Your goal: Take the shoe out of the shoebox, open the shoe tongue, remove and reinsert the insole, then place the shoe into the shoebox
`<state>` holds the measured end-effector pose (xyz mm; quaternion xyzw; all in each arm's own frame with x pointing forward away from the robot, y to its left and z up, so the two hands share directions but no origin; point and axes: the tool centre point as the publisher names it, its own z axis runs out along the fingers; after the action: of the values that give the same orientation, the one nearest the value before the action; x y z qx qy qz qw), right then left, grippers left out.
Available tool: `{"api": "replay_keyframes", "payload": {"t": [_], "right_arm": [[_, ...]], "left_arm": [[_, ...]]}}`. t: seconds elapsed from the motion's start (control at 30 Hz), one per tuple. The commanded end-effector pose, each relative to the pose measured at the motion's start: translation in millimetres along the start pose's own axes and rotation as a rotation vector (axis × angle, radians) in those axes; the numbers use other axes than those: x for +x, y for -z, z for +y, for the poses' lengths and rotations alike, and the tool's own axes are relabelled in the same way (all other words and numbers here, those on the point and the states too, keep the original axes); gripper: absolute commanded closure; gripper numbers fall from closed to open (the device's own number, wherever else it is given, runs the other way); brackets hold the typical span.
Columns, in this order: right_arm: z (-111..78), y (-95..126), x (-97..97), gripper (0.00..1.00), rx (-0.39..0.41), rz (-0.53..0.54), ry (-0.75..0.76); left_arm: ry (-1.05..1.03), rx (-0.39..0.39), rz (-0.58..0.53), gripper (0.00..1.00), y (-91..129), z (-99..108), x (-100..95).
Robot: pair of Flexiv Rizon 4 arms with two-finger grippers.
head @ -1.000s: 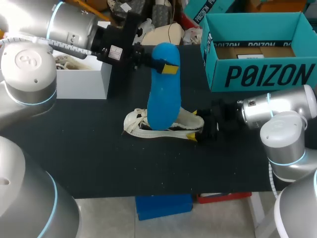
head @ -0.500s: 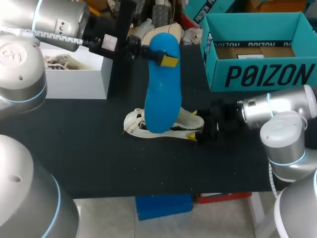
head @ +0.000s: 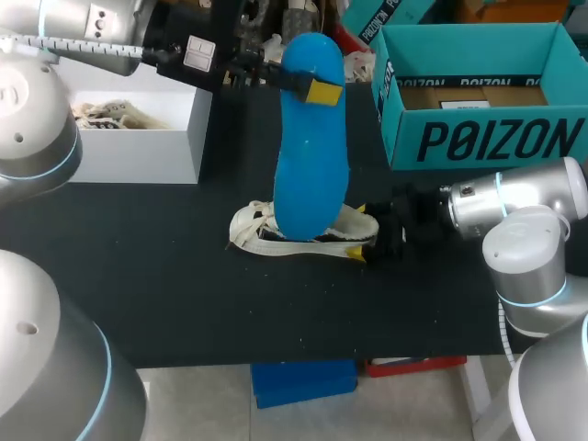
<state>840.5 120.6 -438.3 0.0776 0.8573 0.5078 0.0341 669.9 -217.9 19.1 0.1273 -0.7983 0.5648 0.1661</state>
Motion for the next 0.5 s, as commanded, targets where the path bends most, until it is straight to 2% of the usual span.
{"api": "replay_keyframes", "payload": {"t": [0.03,0.33,0.5], "right_arm": [[-1.4,-1.1,-0.2,1.00,0.001,0.000,-0.001],[-1.4,-1.1,-0.2,1.00,0.001,0.000,-0.001],[-1.4,-1.1,-0.2,1.00,0.001,0.000,-0.001]], "left_arm": [[0.008,0.017,0.003,1.00,1.7,-2.2,10.1],[-0.008,0.075,0.001,1.00,2.8,-15.4,19.2],[-0.008,0.075,0.001,1.00,2.8,-15.4,19.2]]}}
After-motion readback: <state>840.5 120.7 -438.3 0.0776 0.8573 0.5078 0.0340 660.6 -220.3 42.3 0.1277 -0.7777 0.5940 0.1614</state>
